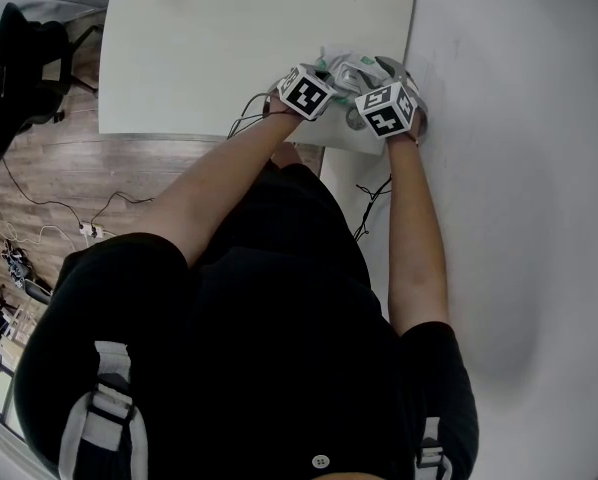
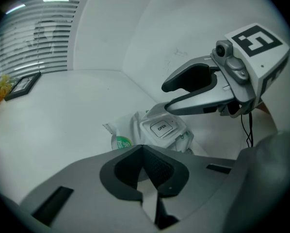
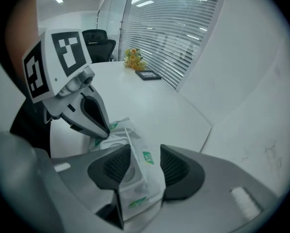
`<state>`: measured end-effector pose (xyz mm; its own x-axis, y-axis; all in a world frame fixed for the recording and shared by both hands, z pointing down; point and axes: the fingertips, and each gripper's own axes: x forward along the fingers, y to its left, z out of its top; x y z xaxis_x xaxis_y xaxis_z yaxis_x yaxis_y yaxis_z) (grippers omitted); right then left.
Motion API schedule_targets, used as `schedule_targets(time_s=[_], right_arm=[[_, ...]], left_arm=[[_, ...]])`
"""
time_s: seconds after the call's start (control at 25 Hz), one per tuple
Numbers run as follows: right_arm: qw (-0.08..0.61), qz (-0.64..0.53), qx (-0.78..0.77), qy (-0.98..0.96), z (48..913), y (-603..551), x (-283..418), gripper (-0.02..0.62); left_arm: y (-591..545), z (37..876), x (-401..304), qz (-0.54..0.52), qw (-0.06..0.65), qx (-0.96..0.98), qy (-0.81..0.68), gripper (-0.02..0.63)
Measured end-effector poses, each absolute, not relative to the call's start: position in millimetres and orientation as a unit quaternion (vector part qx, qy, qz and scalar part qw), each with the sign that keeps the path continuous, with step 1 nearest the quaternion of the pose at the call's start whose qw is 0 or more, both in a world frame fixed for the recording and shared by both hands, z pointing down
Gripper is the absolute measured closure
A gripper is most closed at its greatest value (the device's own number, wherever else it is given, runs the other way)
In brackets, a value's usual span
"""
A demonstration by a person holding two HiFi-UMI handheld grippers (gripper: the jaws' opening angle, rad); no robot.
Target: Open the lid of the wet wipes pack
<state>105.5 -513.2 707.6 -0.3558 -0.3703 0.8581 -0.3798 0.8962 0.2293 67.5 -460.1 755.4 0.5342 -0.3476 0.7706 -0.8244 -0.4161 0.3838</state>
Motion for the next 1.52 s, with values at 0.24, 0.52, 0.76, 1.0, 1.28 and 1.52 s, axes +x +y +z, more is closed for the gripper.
schedule_targets(time_s=[0.24,0.52,0.76,1.0,1.28,1.52], right_arm=[[0.514,0.004,0.254,-0.819,716.0,-536.0,104.5,0.394],[0.513,0.004,0.261,-0.818,730.3,-551.5,107.3,0.396],[0.514,0.009,0.254,-0.819,740.6,-556.0,106.5,0.396],[0.511,0.009,0.259,-0.820,742.8,-555.4,107.2,0.396],[0.478,0.017,0.296,-0.827,720.9,-555.3,102.9,0.394],[0.395,0.074,0.360,-0.842,673.3,-538.6,107.0,0.396]], left_arm=[[-461.7,757.6,66.7,0.300,0.395,0.784,-0.374,0.604],[-462.8,757.1,68.3,0.295,0.393,0.786,-0.374,0.604],[-460.6,762.4,59.2,0.293,0.390,0.786,-0.381,0.604],[-453.4,737.6,52.9,0.274,0.374,0.801,-0.379,0.605],[-454.4,707.0,39.0,0.251,0.337,0.826,-0.376,0.605],[-466.3,665.8,30.5,0.208,0.318,0.841,-0.386,0.606]])
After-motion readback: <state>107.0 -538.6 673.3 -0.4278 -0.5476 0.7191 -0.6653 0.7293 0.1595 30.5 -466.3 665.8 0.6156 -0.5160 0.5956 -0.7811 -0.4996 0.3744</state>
